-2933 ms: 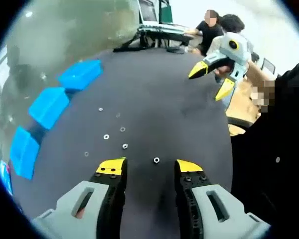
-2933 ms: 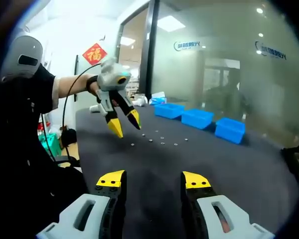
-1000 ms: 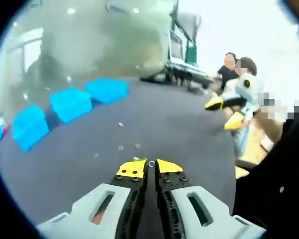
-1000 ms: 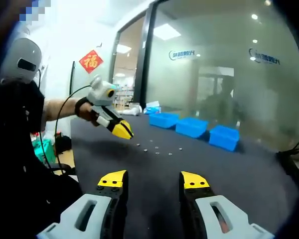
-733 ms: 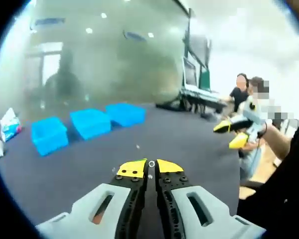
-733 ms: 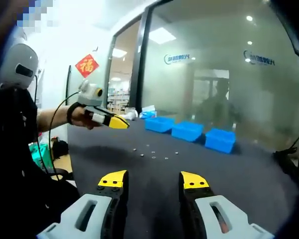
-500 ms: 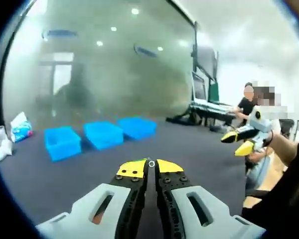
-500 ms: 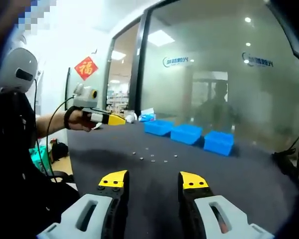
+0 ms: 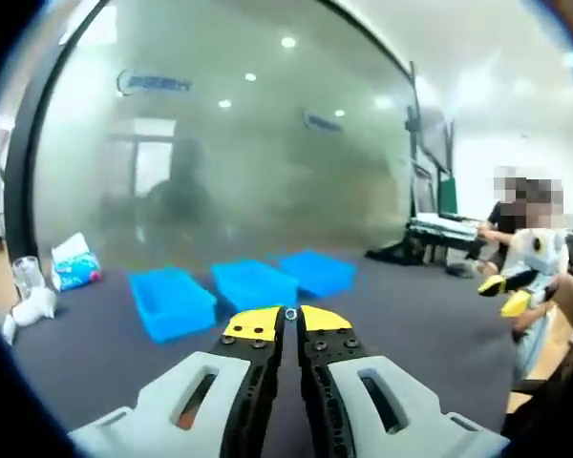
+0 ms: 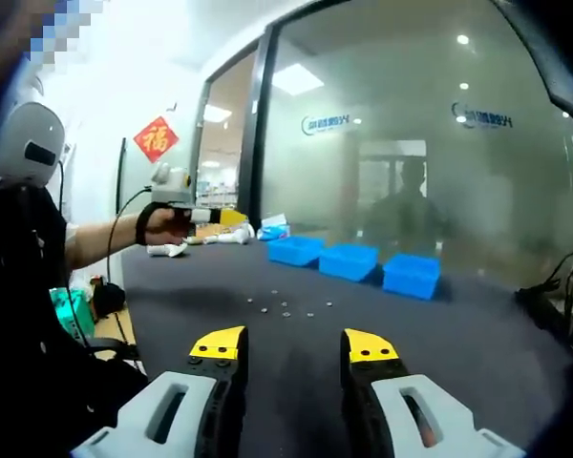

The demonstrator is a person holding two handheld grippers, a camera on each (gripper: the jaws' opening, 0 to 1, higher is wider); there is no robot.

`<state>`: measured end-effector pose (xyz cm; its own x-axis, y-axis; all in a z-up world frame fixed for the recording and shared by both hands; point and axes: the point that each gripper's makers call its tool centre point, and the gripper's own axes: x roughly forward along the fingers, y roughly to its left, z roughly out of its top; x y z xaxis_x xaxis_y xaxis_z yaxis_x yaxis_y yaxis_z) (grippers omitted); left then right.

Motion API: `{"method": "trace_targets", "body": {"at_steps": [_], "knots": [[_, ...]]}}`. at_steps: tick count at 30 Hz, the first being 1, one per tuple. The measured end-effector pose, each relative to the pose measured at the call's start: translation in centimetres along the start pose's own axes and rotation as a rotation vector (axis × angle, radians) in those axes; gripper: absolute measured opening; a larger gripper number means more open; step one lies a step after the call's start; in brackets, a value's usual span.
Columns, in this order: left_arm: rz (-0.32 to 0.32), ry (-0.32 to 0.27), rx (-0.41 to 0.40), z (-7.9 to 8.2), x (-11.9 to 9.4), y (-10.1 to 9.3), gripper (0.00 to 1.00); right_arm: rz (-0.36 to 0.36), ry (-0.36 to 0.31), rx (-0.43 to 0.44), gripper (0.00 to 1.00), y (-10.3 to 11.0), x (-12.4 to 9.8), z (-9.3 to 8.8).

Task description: Sort the screws, nuts, and washers into the corresponding bins

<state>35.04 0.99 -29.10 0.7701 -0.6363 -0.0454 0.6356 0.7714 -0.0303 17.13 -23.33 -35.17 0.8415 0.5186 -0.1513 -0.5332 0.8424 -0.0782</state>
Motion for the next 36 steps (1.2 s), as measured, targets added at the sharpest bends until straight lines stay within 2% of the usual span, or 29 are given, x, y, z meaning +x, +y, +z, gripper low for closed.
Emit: {"method": "trace_targets", "body": {"at_steps": [5, 7, 10, 13, 18, 22, 26, 30, 36], "knots": [[0.063, -0.045, 0.026, 1.9, 2.0, 3.3, 0.05, 0.001, 0.013, 0.002, 0.34, -0.2, 0.2, -0.5], [0.085, -0.034, 0.050, 2.2, 2.9, 4.5, 0.05, 0.003, 0.013, 0.002, 0.34, -0.1, 0.3, -0.5], [0.106, -0.036, 0.046, 2.7, 4.3, 6.3, 0.05, 0.003, 0.009, 0.004, 0.34, -0.2, 0.5, -0.3], [0.147, -0.034, 0.014, 3.1, 5.6, 8.6, 0.05, -0.002, 0.007, 0.007, 0.34, -0.4, 0.6, -0.3], [0.218, -0.036, 0.008, 4.1, 7.3, 11.9, 0.05, -0.007, 0.006, 0.018, 0.34, -0.5, 0.6, -0.6], [0.253, -0.034, 0.004, 4.6, 8.4, 13.5, 0.05, -0.009, 0.013, 0.022, 0.34, -0.7, 0.6, -1.0], [0.268, -0.014, 0.018, 4.5, 9.7, 14.6, 0.05, -0.007, 0.013, 0.025, 0.34, -0.7, 0.6, -1.1], [0.265, -0.017, -0.066, 4.2, 11.0, 15.5, 0.06, -0.014, 0.006, 0.027, 0.33, -0.8, 0.5, -1.1], [0.308, 0.034, -0.023, 2.6, 12.5, 17.1, 0.06, -0.018, 0.000, 0.036, 0.33, -0.9, 0.6, -1.0]]}}
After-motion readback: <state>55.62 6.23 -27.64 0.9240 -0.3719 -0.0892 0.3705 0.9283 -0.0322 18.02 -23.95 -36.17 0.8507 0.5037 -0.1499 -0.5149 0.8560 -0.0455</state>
